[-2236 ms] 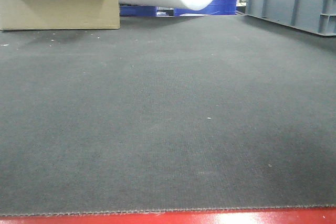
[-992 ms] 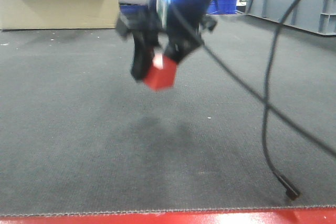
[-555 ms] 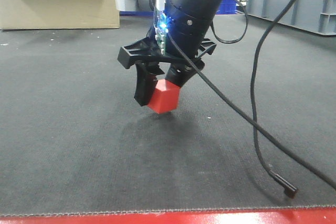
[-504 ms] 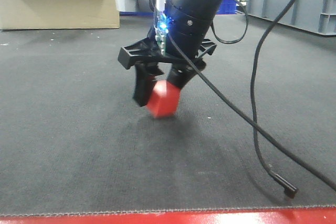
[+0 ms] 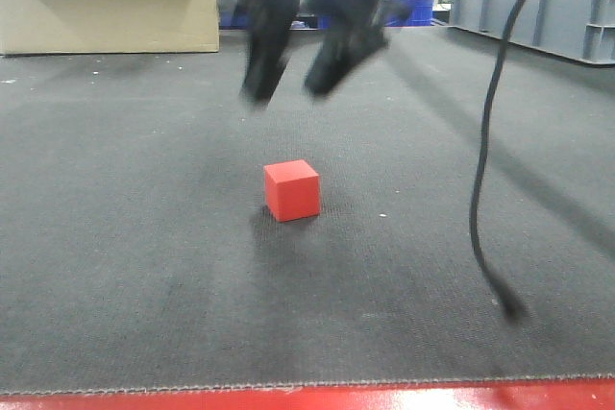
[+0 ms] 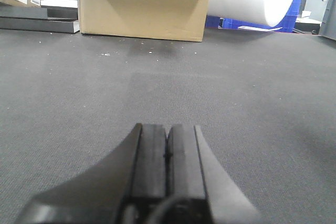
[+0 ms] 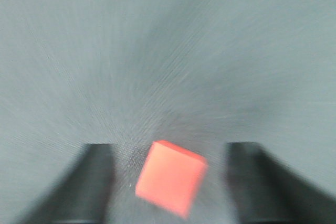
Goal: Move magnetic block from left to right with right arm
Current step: 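Open the right gripper and lift it away from the cube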
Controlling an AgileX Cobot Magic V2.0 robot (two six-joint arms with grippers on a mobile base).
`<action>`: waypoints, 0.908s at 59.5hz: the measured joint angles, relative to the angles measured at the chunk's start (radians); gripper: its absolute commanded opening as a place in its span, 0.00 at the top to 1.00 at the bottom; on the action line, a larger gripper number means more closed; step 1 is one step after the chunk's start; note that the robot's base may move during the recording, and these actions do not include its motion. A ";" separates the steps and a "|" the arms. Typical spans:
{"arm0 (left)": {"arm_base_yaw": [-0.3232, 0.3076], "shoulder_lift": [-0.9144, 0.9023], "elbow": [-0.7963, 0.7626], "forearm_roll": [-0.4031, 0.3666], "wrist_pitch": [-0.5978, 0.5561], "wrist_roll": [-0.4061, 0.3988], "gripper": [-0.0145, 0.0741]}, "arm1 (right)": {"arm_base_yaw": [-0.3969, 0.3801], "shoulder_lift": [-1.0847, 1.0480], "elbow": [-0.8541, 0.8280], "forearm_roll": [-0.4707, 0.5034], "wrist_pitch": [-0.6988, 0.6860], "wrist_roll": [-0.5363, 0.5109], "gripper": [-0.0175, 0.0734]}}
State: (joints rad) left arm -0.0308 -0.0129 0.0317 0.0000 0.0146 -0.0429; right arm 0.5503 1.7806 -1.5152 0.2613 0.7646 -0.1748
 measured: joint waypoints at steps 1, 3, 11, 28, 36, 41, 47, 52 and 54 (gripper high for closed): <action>0.000 0.000 0.000 0.000 0.000 0.000 0.97 | -0.004 -0.012 0.000 0.000 0.003 0.003 0.55; 0.000 0.000 0.000 0.000 0.000 0.000 0.97 | -0.011 -0.037 0.004 0.000 0.007 0.005 0.59; 0.000 0.000 0.000 0.000 0.000 0.000 0.97 | -0.044 -0.172 0.059 0.000 0.007 0.014 0.76; 0.000 0.000 0.000 0.000 0.000 0.000 0.97 | -0.072 -0.470 0.381 0.000 -0.074 0.034 0.75; 0.000 0.000 0.000 0.000 0.000 0.000 0.97 | -0.072 -0.616 0.581 0.000 -0.158 0.064 0.75; 0.000 0.000 0.000 0.000 0.000 0.000 0.97 | -0.072 -0.718 0.693 0.000 -0.217 0.072 0.75; 0.000 0.000 0.000 0.000 0.000 0.000 0.97 | -0.072 -0.855 0.829 0.000 -0.279 0.075 0.75; 0.000 0.000 0.000 0.000 0.000 0.000 0.97 | -0.072 -0.970 0.923 0.000 -0.315 0.075 0.75; 0.000 0.000 0.000 0.000 0.000 0.000 0.97 | -0.072 -1.030 0.952 0.000 -0.326 0.075 0.75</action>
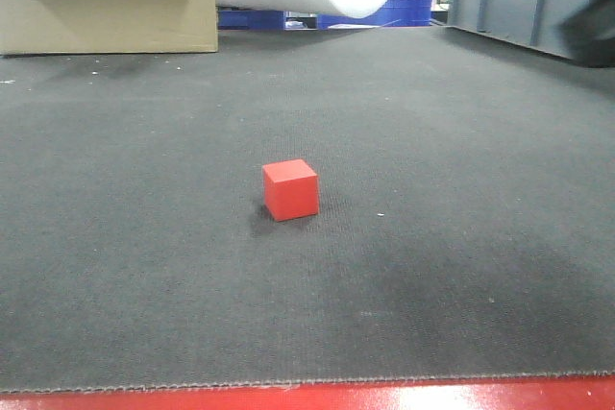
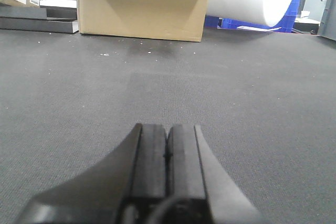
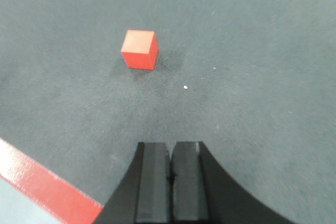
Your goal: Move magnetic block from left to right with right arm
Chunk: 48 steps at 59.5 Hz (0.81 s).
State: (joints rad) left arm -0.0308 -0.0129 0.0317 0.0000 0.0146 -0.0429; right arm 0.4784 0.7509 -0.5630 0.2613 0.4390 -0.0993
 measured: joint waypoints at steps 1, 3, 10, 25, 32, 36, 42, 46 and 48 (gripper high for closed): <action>0.000 0.000 0.000 0.000 0.000 0.000 0.97 | 0.000 -0.021 0.011 0.000 -0.001 0.000 0.75; 0.000 0.000 0.000 0.000 0.000 0.000 0.97 | 0.000 -0.071 0.034 0.000 -0.004 0.000 0.75; 0.000 0.000 0.000 0.000 0.000 0.000 0.97 | 0.000 -0.245 0.086 0.000 -0.007 0.000 0.75; 0.000 0.000 0.000 0.000 0.000 0.000 0.97 | 0.000 -0.508 0.097 0.003 -0.005 0.002 0.75; 0.000 0.000 0.000 0.000 0.000 0.000 0.97 | 0.000 -0.557 0.097 0.003 -0.005 0.002 0.75; 0.000 0.000 0.000 0.000 0.000 0.000 0.97 | 0.000 -0.562 0.097 0.004 -0.005 0.002 0.75; 0.000 0.000 0.000 0.000 0.000 0.000 0.97 | 0.000 -0.562 0.097 0.004 -0.005 0.002 0.75; 0.000 0.000 0.000 0.000 0.000 0.000 0.97 | 0.000 -0.562 0.097 0.004 -0.005 0.002 0.75; 0.000 0.000 0.000 0.000 0.000 0.000 0.97 | 0.000 -0.562 0.097 0.004 -0.005 0.002 0.75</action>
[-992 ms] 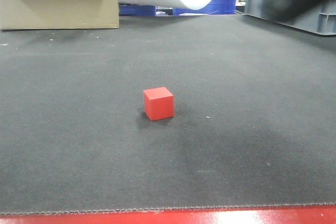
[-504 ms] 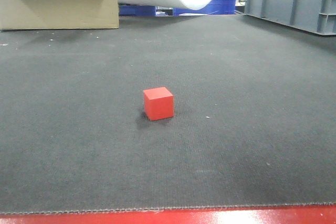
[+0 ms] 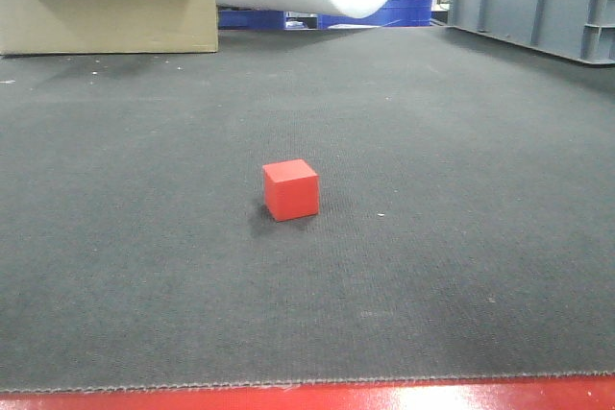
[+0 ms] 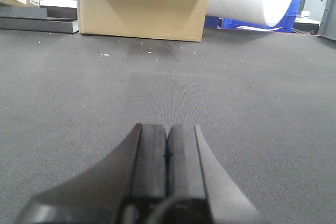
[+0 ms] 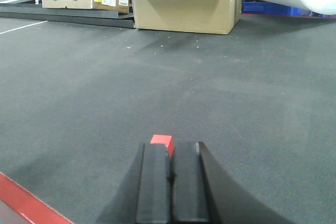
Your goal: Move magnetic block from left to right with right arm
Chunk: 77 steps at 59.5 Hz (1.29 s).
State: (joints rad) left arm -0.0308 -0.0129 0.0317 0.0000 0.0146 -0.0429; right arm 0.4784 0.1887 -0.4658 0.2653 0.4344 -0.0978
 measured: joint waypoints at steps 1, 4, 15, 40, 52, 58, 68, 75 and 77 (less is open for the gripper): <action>0.000 0.000 0.000 0.000 0.000 0.000 0.97 | 0.000 0.000 0.000 0.000 0.000 0.000 0.75; 0.000 0.000 0.000 0.000 0.000 0.000 0.97 | 0.000 0.000 0.000 0.000 0.000 0.000 0.75; 0.000 0.000 0.000 0.000 0.000 0.000 0.97 | 0.000 0.000 0.000 0.000 0.000 0.000 0.75; 0.000 0.000 0.000 0.000 0.000 0.000 0.97 | -0.288 -0.047 0.090 -0.141 -0.045 0.017 0.75; 0.000 0.000 0.000 0.000 0.000 0.000 0.97 | -0.467 -0.158 0.268 -0.150 -0.154 0.018 0.75; 0.000 0.000 0.000 0.000 0.000 0.000 0.97 | -0.507 -0.196 0.357 -0.150 -0.223 0.018 0.75; 0.000 0.000 0.000 0.000 0.000 0.000 0.97 | -0.515 -0.198 0.485 -0.150 -0.337 0.027 0.75; 0.000 0.000 0.000 0.000 0.000 0.000 0.97 | -0.515 -0.198 0.496 -0.150 -0.364 0.038 0.75; 0.000 0.000 0.000 0.000 0.000 0.000 0.97 | -0.515 -0.198 0.496 -0.152 -0.368 0.038 0.75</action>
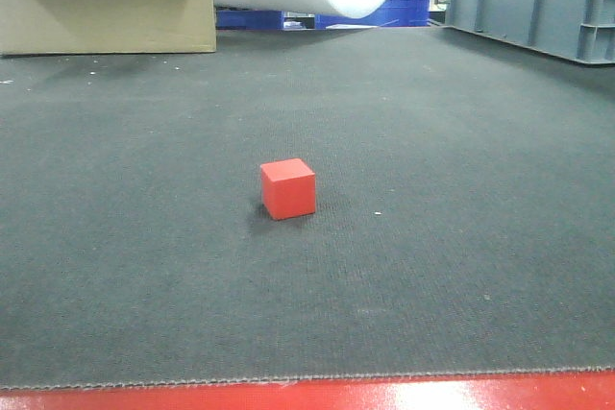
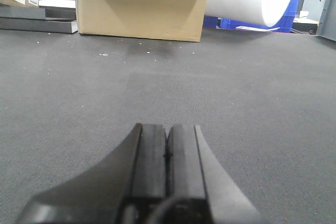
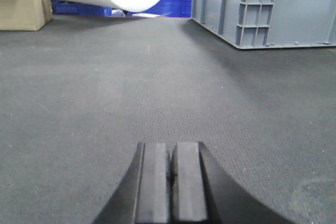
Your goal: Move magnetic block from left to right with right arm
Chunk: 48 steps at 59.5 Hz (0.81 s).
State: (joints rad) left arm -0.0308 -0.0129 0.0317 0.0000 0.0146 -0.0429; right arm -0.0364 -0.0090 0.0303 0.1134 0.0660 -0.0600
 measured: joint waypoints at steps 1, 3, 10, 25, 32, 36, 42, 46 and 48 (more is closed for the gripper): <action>0.000 0.000 0.000 0.000 0.000 0.000 0.97 | 0.000 0.000 0.000 0.000 -0.002 0.000 0.75; 0.000 0.000 0.000 0.000 0.000 0.000 0.97 | 0.000 0.000 0.000 0.000 -0.002 0.000 0.75; 0.000 0.000 0.000 0.000 0.000 0.000 0.97 | 0.000 0.000 0.000 0.000 -0.002 0.002 0.75; 0.000 0.000 0.000 0.000 0.000 0.000 0.97 | 0.000 0.000 0.000 0.000 0.006 0.005 0.75; 0.000 0.000 0.000 0.000 0.000 0.000 0.97 | 0.000 0.000 0.000 0.000 0.006 0.005 0.75; 0.000 0.000 0.000 0.000 0.000 0.000 0.97 | 0.000 0.000 0.000 0.000 0.006 0.005 0.75; 0.000 0.000 0.000 0.000 0.000 0.000 0.97 | 0.000 0.000 0.000 0.000 0.008 0.005 0.75; 0.000 0.000 0.000 0.000 0.000 0.000 0.97 | 0.000 0.000 0.000 0.000 0.008 0.005 0.75; 0.000 0.000 0.000 0.000 0.000 0.000 0.97 | 0.000 0.000 0.000 0.000 0.008 0.007 0.75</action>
State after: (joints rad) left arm -0.0308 -0.0129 0.0317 0.0000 0.0146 -0.0429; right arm -0.0364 -0.0090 0.0303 0.1130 0.0738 -0.0530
